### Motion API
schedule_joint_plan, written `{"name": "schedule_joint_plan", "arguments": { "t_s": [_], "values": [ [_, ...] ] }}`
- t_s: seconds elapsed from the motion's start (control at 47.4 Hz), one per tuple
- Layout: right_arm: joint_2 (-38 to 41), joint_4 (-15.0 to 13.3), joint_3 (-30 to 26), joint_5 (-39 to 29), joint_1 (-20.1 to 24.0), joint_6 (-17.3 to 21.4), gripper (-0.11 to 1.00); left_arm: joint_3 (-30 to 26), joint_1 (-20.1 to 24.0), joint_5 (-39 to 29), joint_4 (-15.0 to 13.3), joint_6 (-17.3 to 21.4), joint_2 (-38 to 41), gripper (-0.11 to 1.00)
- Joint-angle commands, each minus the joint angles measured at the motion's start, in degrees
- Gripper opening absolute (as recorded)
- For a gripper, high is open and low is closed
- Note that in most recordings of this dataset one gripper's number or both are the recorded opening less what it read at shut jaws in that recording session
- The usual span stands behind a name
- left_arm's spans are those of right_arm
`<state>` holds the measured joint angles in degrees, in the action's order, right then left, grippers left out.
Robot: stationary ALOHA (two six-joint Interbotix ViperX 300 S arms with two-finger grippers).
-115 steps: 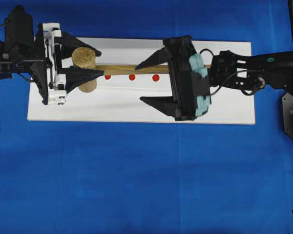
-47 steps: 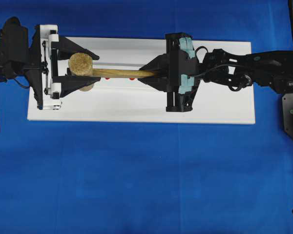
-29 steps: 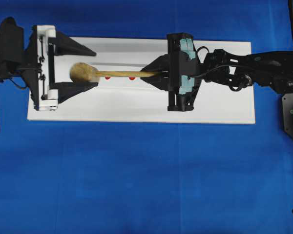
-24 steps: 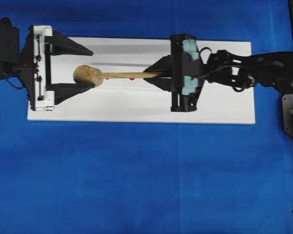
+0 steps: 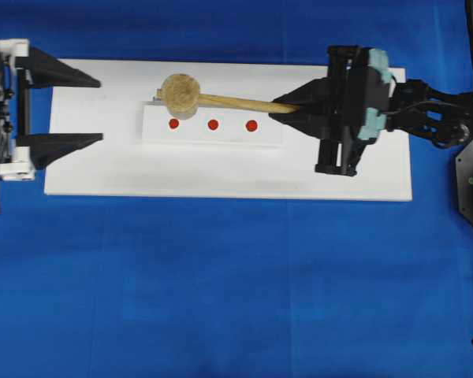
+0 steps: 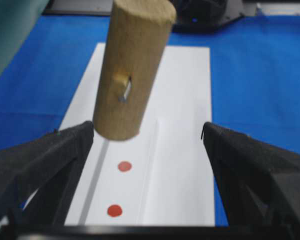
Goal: Hit the mark with a hammer.
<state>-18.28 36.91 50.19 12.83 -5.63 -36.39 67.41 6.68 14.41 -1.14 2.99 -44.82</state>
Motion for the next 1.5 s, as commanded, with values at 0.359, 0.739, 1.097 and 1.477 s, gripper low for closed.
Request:
{"name": "schedule_joint_plan", "arguments": {
  "t_s": [0.359,0.739,1.097,1.477],
  "values": [
    [4.7,1.2,-4.7,1.1,0.0,0.1,0.03,0.3,0.1,-1.3,0.1,0.1,-1.6,0.87],
    [20.3,7.7,-6.7,-0.4,-1.9,0.0,0.03,0.5,0.1,-1.3,0.1,0.1,-2.2,0.87],
    [13.8,7.3,-5.4,0.5,-1.9,-0.4,0.03,0.5,0.2,-1.3,0.1,0.1,-2.2,0.87],
    [-2.9,6.9,1.5,0.7,-1.9,-0.5,0.03,0.5,0.1,-1.3,0.1,0.0,-2.3,0.87]
  ]
}}
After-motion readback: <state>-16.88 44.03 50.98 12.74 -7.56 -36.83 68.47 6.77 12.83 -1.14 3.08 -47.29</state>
